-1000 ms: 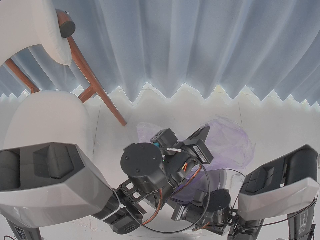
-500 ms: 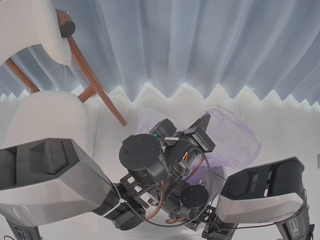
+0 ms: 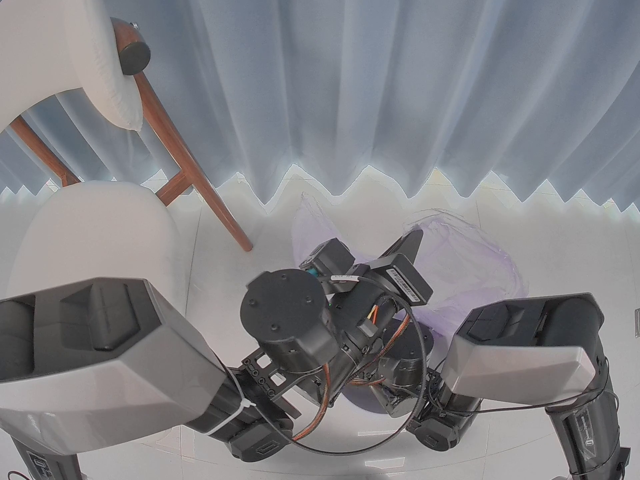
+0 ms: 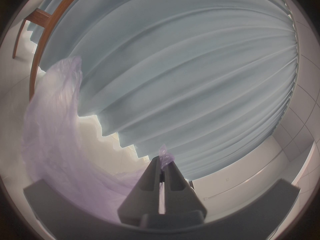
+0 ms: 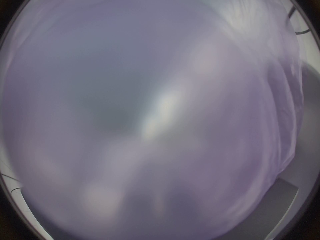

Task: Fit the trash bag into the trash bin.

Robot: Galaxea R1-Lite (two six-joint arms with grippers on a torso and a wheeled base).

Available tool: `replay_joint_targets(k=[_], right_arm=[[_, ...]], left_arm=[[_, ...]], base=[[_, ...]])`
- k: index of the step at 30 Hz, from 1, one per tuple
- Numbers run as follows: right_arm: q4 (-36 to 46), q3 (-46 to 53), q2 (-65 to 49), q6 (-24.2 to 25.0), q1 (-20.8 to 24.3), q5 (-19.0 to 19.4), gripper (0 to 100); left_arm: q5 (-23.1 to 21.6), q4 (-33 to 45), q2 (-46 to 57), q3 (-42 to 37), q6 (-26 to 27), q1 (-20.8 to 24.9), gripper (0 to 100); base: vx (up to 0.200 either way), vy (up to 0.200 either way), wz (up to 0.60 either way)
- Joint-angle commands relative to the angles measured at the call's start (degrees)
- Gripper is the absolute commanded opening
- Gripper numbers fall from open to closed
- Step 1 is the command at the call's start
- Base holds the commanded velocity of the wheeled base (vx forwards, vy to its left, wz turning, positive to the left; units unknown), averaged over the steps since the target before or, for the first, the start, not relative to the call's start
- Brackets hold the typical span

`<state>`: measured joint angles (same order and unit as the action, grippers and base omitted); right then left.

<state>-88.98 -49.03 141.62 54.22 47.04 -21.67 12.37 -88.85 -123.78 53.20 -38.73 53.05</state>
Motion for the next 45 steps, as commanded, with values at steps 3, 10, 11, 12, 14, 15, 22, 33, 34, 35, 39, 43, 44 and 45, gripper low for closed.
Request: replay_joint_targets(k=[3, 10, 11, 12, 14, 15, 22, 33, 34, 35, 39, 43, 44, 45], right_arm=[[-1.02, 5.61, -1.34, -0.7, -4.59, -1.09, 0], [-1.02, 14.4, -4.77, -0.7, -5.21, -1.79, 0], [-1.02, 15.46, -5.12, -0.79, -5.65, -1.79, 0], [-1.02, 15.81, -5.12, -0.79, -5.82, -1.79, 0], [-1.02, 17.74, -4.6, -1.75, -7.4, -1.7, 0], [-1.02, 17.83, -4.33, -1.93, -7.67, -1.7, 0], [-1.02, 17.48, 1.47, -5.44, -9.78, -0.74, 0], [-1.02, 23.81, -1.34, -8.78, -7.49, 10.25, 0], [-1.02, 24.68, -2.14, -8.87, -7.23, 11.04, 0], [-1.02, 27.59, -4.42, -9.31, -6.26, 13.15, 0], [-1.02, 36.9, -10.75, -14.32, -3.36, 16.05, 0], [-1.02, 42.97, -17.34, -15.55, -1.87, 18.51, 0], [-1.02, 44.2, -18.57, -15.64, -1.78, 19.3, 0], [-1.02, 46.13, -20.42, -16.08, -1.6, 20.36, 0]], left_arm=[[0.02, 0.08, -0.58, -0.11, 0.06, 0.21, 0], [0.81, 0.08, -2.16, -0.11, 0.32, 0.38, 0], [1.07, 0.08, -2.16, -0.11, 0.41, 0.47, 0], [1.16, 0.08, -2.16, -0.11, 0.41, 0.47, 0], [1.43, 0.08, -2.34, -0.38, 0.76, 0.91, 0], [1.43, 0.08, -2.34, -0.38, 0.94, 1.0, 0], [1.51, 0.08, -6.03, -1.26, 3.31, 1.44, 0], [2.57, 0.16, -8.14, -1.26, 3.75, 0.91, 0], [2.57, 0.16, -8.14, -1.26, 3.75, 0.82, 0], [2.57, 0.16, -8.23, -1.26, 3.75, 0.65, 0], [2.57, 0.25, -8.4, -1.34, 3.75, 0.38, 0], [2.83, 0.34, -8.14, -1.52, 3.92, 0.38, 0], [3.01, 0.34, -8.14, -1.7, 4.1, 0.38, 0], [3.18, 0.51, -8.14, -1.78, 4.28, 0.21, 0]], base=[[0.0, 0.0, 0.0], [0.0, 0.0, 0.0], [0.0, 0.0, 0.0], [0.0, 0.0, 0.0], [0.0, 0.0, 0.0], [0.0, 0.0, 0.0], [0.0, 0.0, 0.0], [0.0, 0.0, 0.0], [0.0, 0.0, 0.0], [0.0, 0.0, 0.0], [0.0, 0.0, 0.0], [0.0, 0.0, 0.0], [0.0, 0.0, 0.0], [0.0, 0.0, 0.0]])
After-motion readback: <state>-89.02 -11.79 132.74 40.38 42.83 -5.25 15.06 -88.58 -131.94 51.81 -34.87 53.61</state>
